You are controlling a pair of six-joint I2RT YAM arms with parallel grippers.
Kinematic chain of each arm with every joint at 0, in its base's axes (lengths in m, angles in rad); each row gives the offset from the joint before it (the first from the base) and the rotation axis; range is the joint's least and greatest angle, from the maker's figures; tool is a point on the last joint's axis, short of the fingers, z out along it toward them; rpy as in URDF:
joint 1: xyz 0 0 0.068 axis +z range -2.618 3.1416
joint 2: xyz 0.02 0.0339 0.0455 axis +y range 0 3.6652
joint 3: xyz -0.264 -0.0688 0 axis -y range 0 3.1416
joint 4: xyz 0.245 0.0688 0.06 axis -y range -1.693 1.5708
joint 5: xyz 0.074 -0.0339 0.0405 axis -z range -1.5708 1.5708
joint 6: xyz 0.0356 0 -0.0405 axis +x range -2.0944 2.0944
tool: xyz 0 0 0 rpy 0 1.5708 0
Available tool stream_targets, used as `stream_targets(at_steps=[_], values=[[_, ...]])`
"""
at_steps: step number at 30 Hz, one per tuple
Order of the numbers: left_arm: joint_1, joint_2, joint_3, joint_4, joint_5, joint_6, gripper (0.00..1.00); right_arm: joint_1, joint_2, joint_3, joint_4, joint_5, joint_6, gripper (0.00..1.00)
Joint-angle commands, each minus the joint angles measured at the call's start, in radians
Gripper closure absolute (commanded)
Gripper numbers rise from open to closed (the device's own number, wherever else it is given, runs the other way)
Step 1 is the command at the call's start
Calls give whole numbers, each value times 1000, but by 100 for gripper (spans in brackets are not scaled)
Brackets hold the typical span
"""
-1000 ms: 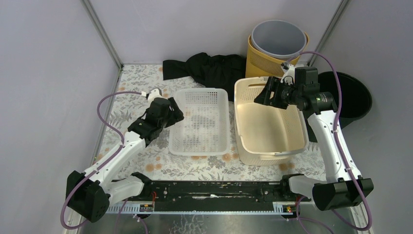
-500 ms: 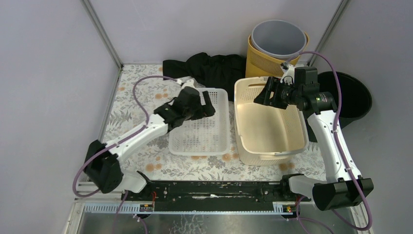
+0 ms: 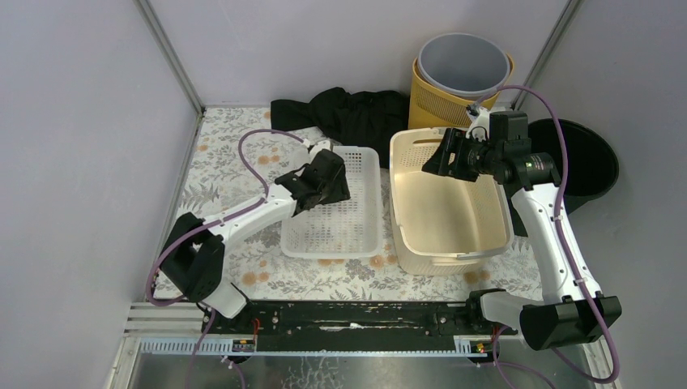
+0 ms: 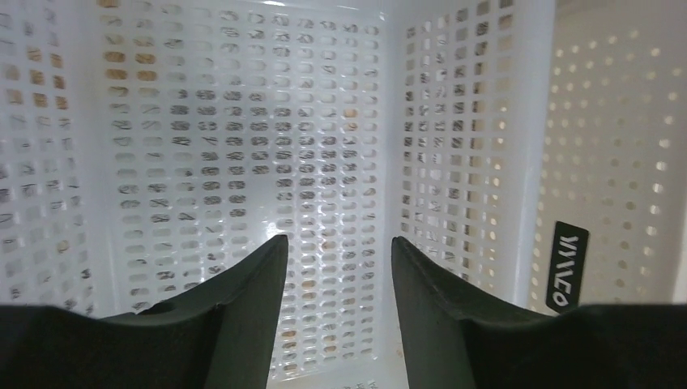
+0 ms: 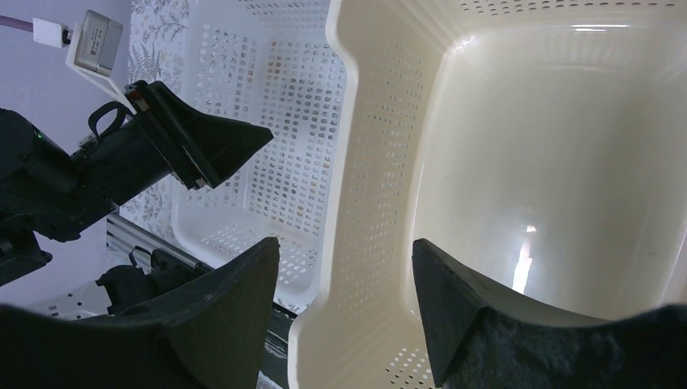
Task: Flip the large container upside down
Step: Move the container to the center of the board, then turn the container upside down at the center of the board.
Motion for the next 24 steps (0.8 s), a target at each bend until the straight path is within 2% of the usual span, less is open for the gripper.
stream_targets(at_steps=[1, 9, 16, 24], values=[[46, -38, -45, -4, -49, 30, 43, 7, -30, 4, 13, -31, -20, 32], [154, -120, -175, 23, -24, 53, 44, 10, -20, -3, 16, -41, -16, 32], [286, -178, -212, 9, 0, 98, 42, 20, -16, -4, 15, -37, -11, 33], [337, -205, -212, -3, -8, 122, 43, 31, -16, -3, 12, -29, -6, 33]])
